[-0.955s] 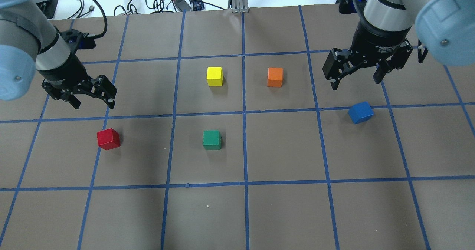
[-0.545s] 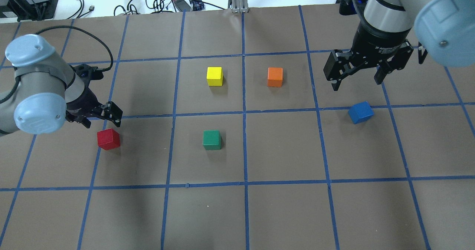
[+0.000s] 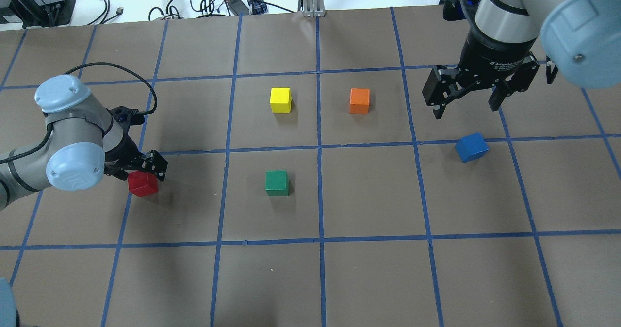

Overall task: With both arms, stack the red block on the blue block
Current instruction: 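Close the left gripper on the red cube, then carry the red cube with the left gripper toward the table center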

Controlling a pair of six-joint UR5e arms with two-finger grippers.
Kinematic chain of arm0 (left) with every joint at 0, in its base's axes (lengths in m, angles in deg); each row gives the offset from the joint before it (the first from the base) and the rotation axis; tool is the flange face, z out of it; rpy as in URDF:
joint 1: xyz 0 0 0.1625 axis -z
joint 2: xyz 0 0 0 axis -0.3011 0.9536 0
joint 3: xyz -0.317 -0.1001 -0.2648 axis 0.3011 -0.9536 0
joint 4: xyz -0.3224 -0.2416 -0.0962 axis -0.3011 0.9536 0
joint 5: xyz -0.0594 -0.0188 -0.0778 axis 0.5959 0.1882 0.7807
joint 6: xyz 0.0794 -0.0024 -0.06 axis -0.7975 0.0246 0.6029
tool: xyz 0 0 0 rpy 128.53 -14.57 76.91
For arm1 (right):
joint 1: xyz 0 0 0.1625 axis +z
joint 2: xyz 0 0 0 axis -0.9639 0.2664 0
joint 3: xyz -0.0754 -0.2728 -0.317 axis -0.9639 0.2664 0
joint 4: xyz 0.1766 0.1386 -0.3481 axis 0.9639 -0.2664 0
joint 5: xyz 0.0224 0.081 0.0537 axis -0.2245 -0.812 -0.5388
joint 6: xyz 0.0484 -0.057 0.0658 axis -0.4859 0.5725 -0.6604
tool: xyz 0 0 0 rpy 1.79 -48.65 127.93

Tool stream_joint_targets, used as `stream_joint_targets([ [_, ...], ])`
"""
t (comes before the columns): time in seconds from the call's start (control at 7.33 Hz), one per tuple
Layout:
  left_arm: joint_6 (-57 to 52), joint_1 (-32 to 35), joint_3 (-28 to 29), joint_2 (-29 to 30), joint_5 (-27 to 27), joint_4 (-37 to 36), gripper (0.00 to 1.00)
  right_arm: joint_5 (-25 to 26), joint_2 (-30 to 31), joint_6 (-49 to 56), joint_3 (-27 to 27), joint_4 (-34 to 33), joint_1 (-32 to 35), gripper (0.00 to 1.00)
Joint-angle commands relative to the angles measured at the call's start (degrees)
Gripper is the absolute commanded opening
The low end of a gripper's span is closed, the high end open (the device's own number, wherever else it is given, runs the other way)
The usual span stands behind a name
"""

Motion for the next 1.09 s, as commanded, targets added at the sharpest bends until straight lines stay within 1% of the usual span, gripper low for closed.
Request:
stream_joint_targets([
  [0.0, -0.2, -1.3, -0.3, 1.1, 0.1, -0.5, 0.71, 0.0, 0.0, 0.0, -0.1, 0.0, 0.0, 1.00],
  [0.14, 0.3, -1.3, -0.3, 1.1, 0.1, -0.6, 0.70, 0.0, 0.0, -0.1, -0.1, 0.0, 0.1, 1.00],
  [0.27, 0.0, -1.3, -0.3, 1.1, 0.1, -0.6, 0.60, -0.1, -0.1, -0.1, -0.1, -0.1, 0.0, 1.00],
  [0.41, 0.1, -1.1, -0.1, 1.1, 0.1, -0.6, 0.12, -0.2, 0.0, -0.2, -0.1, -0.2, 0.0, 1.00],
  [0.55, 0.3, -0.6, 0.6, 0.2, 0.4, 0.1, 0.00, -0.3, -0.1, -0.2, -0.1, -0.2, 0.0, 1.00],
  [0.68, 2.0, 1.9, 1.7, -0.7, 0.5, 0.9, 0.00, -0.2, -0.1, -0.2, -0.1, -0.2, 0.0, 1.00],
  [0.82, 2.4, 7.8, 3.0, -2.0, 0.5, 1.2, 0.00, -0.2, 0.0, -0.2, -0.1, -0.2, 0.0, 1.00],
  [0.95, 4.0, 15.2, 4.6, -2.3, 0.5, 2.0, 0.00, -0.2, -0.1, -0.2, 0.0, -0.2, 0.0, 1.00],
])
